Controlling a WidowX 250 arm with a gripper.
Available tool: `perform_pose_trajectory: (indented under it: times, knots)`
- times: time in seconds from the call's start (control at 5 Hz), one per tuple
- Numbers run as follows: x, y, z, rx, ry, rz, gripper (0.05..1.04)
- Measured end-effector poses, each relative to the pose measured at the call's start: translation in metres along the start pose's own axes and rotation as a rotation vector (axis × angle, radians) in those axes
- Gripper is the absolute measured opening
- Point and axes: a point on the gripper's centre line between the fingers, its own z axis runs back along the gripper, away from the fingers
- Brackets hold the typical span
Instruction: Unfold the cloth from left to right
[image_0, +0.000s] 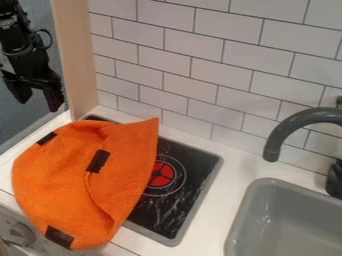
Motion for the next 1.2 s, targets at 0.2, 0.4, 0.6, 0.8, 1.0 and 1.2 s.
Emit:
perform_pose_trajectory:
  times: [0.2,0.4,0.6,0.8,1.0,1.2]
  knots:
    - [-0.008,-0.005,-0.01,-0.019,0.034,0.004,1.001]
    - [-0.018,-0.011,-0.016,-0.017,0.09,0.049,1.001]
    - [-0.03,-0.017,-0.021,-0.029,0.125,0.081,1.001]
    - [-0.031,-0.03,-0.008,-0.052,0.098,0.075,1.001]
    - [-0.035,-0.057,-0.009,-0.085,0.119,0.047,1.001]
    - [-0.034,-0.084,-0.013,-0.092,0.148,0.056,1.001]
